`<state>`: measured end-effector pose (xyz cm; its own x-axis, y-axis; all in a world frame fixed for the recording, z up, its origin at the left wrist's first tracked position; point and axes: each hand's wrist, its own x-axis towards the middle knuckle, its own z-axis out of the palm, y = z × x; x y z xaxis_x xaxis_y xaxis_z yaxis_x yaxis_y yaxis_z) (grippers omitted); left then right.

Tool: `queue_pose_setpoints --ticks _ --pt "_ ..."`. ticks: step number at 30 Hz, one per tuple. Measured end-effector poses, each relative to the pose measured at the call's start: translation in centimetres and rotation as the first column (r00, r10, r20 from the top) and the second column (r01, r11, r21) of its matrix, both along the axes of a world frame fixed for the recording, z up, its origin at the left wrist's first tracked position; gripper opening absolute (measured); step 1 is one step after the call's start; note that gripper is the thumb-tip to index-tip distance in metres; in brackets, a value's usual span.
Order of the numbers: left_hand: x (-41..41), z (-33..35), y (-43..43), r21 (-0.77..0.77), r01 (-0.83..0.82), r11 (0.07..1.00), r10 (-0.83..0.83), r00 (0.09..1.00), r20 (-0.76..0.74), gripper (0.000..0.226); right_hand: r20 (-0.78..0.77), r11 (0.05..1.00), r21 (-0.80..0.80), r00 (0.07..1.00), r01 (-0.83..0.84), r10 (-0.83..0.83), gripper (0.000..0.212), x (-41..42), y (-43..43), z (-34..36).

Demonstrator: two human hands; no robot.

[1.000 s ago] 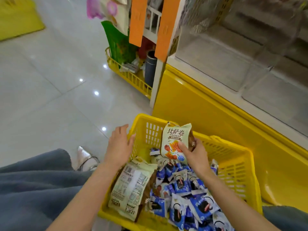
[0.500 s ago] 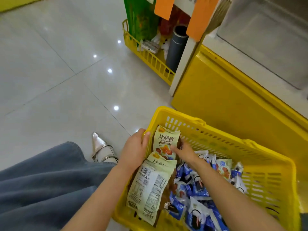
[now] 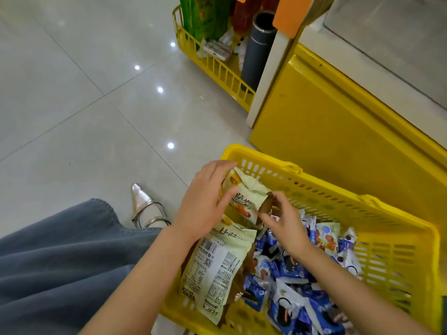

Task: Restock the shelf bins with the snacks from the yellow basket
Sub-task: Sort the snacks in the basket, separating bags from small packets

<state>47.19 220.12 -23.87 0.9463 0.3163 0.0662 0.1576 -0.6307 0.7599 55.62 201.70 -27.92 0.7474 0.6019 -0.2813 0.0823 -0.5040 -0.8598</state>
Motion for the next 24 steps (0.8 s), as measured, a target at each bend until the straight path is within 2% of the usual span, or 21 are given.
queue_pose_setpoints --ticks 2,4,6,9,13,15,17,18,21,24 --pt "1.0 1.0 -0.3 -0.168 0.101 0.981 -0.110 0.993 -0.040 0.058 -0.017 0.997 0.081 1.000 -0.008 0.009 0.028 -0.1 -0.4 1.5" --pt "1.7 1.9 -0.4 -0.488 0.017 0.873 -0.068 0.994 -0.086 0.077 -0.078 0.983 0.182 0.997 0.017 -0.003 0.029 0.1 -0.6 3.2" --pt "2.1 2.6 -0.3 -0.662 -0.080 0.746 -0.025 0.989 -0.148 0.094 -0.147 0.966 0.250 0.989 0.061 -0.025 0.032 0.6 -0.5 4.7" --pt "1.9 3.1 0.1 -0.701 -0.100 0.706 -0.072 0.975 -0.211 0.084 -0.278 0.939 0.318 0.960 0.133 -0.041 0.032 1.4 -0.2 5.8" --pt "1.5 3.5 0.7 -0.739 -0.287 0.609 0.174 0.958 -0.228 0.072 -0.331 0.942 0.326 0.943 0.079 0.036 0.037 2.0 0.4 5.7" --pt "1.4 3.6 1.2 -0.733 -0.353 0.582 0.287 0.932 -0.221 0.069 -0.271 0.973 0.223 0.963 0.051 0.012 0.034 2.4 0.6 4.0" --pt "1.4 3.6 1.7 -0.723 -0.391 0.570 0.349 0.912 -0.218 0.063 -0.173 0.999 0.030 0.985 0.029 -0.024 0.026 2.9 0.7 0.9" --pt "1.5 3.6 2.0 -0.725 -0.407 0.557 0.367 0.903 -0.225 0.058 -0.135 0.997 -0.076 0.991 -0.001 -0.009 0.029 3.1 0.7 -0.8" --pt "1.6 3.1 2.6 -0.728 -0.453 0.514 0.404 0.877 -0.261 0.041 -0.071 0.942 -0.301 0.989 -0.147 0.132 0.048 3.4 1.0 -5.0" --pt "1.7 2.9 2.7 -0.715 -0.470 0.518 0.401 0.871 -0.282 0.051 -0.046 0.873 -0.430 0.971 -0.230 0.234 0.053 3.7 1.3 -7.9"
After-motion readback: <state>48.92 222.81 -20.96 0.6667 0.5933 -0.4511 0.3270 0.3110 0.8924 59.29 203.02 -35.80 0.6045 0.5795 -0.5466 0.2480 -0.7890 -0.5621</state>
